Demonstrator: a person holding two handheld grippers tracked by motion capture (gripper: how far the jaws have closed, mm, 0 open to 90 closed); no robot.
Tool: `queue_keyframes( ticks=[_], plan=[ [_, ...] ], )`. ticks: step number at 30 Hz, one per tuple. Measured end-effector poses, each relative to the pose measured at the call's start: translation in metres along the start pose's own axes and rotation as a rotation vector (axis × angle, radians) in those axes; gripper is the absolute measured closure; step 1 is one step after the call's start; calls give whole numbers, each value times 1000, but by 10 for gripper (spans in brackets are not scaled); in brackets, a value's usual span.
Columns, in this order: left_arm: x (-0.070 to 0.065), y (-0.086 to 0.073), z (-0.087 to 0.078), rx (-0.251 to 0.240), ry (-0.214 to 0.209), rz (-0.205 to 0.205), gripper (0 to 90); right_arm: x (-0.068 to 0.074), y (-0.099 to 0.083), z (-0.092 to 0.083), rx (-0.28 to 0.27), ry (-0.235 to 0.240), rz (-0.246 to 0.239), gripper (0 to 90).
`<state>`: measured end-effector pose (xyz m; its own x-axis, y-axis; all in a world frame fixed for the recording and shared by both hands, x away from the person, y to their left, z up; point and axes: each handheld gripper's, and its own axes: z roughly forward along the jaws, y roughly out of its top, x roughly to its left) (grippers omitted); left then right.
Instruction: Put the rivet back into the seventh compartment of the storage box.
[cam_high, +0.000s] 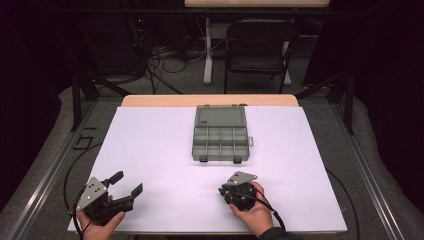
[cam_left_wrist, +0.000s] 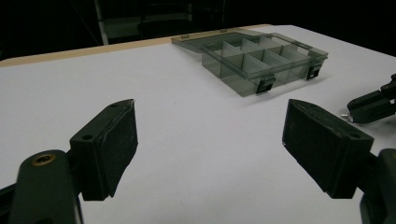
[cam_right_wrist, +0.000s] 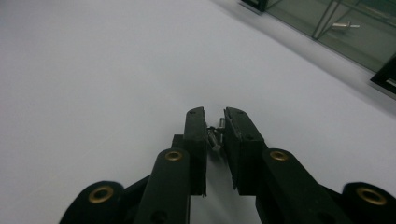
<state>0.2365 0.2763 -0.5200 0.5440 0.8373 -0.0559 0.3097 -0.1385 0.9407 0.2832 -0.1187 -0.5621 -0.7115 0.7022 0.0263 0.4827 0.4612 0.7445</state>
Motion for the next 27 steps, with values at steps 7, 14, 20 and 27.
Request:
queue_keyframes(
  ticks=[7,14,20,27],
  plan=[
    [0,0,0,1,0,0,180,2,0,2,9,-1,-11,825],
    [0,0,0,0,1,0,180,2,1,2,10,10,-7,868],
    [0,0,0,1,0,1,180,2,1,2,4,19,2,870],
    [0,0,0,-1,1,-4,180,3,2,-2,-26,36,12,870]
  ],
)
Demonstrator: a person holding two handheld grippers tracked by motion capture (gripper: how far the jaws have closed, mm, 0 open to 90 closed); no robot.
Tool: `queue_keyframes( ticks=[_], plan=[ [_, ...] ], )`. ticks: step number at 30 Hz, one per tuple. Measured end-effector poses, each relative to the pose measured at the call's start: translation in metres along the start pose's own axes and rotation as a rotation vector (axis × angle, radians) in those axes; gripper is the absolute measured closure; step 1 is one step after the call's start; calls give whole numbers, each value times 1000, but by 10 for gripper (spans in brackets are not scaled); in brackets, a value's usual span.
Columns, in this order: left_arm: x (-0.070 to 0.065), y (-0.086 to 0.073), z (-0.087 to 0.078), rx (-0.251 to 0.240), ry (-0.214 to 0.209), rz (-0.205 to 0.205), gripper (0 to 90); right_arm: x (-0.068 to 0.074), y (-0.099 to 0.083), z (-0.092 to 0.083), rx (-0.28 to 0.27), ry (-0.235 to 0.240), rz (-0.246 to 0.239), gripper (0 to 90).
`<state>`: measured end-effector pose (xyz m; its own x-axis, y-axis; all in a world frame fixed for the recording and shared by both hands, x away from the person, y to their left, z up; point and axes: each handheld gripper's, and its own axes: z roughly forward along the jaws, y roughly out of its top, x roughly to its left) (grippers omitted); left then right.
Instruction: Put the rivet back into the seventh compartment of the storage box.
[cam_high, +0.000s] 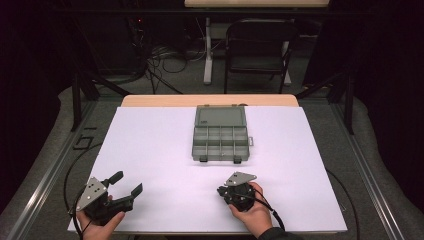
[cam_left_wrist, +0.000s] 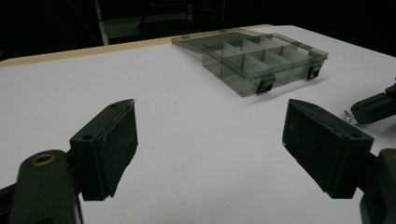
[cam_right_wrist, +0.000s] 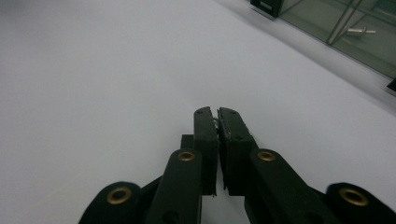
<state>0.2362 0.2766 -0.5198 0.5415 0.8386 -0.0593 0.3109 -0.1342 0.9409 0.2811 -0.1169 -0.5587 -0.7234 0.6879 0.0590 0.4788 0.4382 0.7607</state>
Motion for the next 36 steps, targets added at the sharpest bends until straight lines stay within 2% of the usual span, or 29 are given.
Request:
queue_keyframes(
  ticks=[3,10,28,36],
  plan=[
    [0,0,0,0,0,0,180,0,2,-4,-21,4,7,870],
    [0,0,0,1,0,3,180,-1,4,-10,-19,17,5,870],
    [0,0,0,1,1,4,180,-12,17,-27,-67,8,32,870],
    [0,0,0,1,0,2,180,-16,27,-31,-76,-3,20,870]
  ],
)
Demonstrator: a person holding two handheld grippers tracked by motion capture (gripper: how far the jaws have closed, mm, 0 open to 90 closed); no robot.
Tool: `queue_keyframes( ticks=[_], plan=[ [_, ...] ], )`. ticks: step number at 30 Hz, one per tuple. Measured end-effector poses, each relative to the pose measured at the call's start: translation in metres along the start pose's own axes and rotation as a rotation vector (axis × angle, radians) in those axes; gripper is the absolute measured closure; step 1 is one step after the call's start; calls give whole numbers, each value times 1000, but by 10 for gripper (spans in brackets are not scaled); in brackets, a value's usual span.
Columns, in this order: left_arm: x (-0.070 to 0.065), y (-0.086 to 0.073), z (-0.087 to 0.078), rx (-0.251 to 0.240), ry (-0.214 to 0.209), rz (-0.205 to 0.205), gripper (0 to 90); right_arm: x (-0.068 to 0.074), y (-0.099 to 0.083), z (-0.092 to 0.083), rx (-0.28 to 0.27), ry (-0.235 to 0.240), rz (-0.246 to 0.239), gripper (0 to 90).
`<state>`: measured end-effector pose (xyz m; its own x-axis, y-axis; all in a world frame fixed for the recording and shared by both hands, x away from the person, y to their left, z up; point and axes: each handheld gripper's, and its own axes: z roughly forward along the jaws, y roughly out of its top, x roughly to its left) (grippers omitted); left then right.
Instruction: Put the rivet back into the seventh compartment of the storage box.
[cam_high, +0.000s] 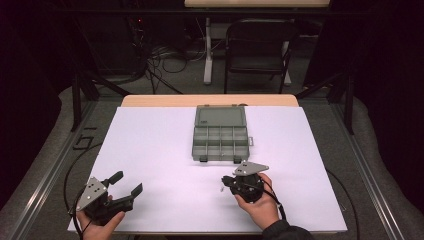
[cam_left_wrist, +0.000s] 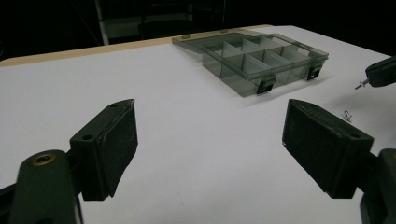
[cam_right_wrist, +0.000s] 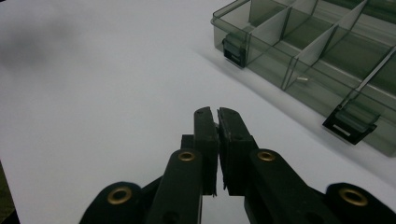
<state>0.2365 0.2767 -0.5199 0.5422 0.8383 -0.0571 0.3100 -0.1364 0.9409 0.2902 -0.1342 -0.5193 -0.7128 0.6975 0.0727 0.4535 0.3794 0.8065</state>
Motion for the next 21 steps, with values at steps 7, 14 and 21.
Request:
queue_keyframes(
  ticks=[7,14,21],
  plan=[
    [0,0,0,0,1,-4,180,-8,16,-4,-10,-15,-12,870],
    [0,0,0,-4,-1,-2,180,-17,33,-4,-6,-35,-23,870],
    [0,0,0,-4,-1,-3,180,-28,47,-2,-2,-53,-18,870]
  ],
)
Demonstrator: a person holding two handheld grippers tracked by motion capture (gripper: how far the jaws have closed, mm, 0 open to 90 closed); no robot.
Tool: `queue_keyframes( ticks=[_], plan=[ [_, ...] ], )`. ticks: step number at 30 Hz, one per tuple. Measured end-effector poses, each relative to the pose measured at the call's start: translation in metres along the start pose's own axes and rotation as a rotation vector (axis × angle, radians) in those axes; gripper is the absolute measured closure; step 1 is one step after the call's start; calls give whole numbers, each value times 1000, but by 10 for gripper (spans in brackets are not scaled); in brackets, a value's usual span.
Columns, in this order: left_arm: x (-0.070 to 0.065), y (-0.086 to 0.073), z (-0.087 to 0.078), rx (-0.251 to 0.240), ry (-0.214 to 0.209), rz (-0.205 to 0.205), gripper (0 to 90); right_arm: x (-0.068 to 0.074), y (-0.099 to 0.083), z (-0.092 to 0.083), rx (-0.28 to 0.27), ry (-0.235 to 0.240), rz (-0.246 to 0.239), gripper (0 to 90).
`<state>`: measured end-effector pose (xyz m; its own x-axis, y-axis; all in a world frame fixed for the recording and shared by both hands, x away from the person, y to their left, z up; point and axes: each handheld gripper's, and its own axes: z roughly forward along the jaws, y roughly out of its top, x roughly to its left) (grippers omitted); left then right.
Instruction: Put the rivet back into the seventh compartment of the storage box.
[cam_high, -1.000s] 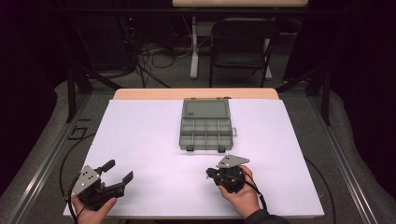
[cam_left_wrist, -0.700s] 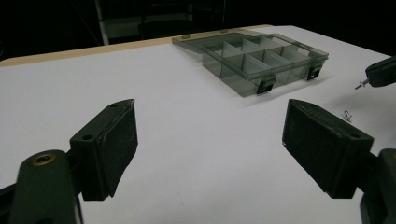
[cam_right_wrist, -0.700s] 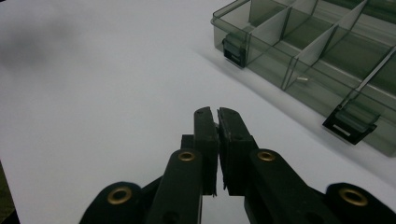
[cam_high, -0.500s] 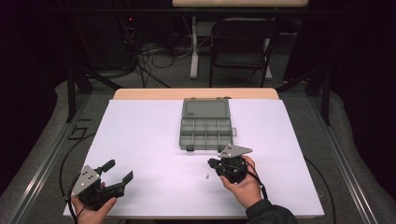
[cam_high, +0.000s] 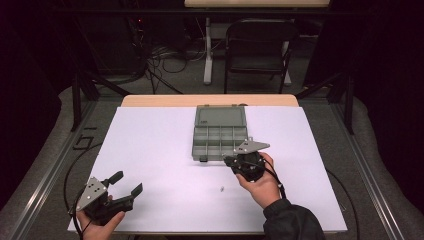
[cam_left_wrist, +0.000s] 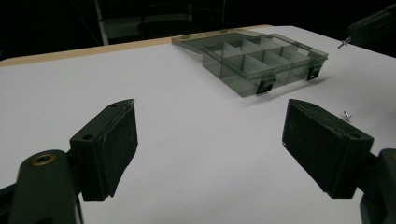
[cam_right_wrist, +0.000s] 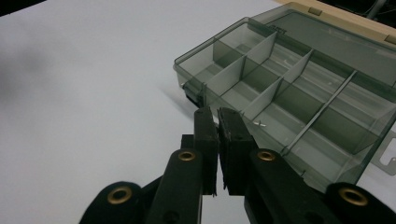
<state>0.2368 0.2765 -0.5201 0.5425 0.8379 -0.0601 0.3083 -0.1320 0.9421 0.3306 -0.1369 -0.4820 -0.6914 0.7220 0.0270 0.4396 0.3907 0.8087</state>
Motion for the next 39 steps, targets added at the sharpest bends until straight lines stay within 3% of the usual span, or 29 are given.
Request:
queue_keyframes(
  ticks=[5,20,39],
  plan=[
    [0,0,0,-1,0,-3,180,-12,9,5,-3,-13,31,870],
    [0,0,0,4,-3,0,180,-33,23,13,-4,-61,65,870],
    [1,0,0,8,-5,2,180,-41,22,50,70,-92,102,870]
  ],
)
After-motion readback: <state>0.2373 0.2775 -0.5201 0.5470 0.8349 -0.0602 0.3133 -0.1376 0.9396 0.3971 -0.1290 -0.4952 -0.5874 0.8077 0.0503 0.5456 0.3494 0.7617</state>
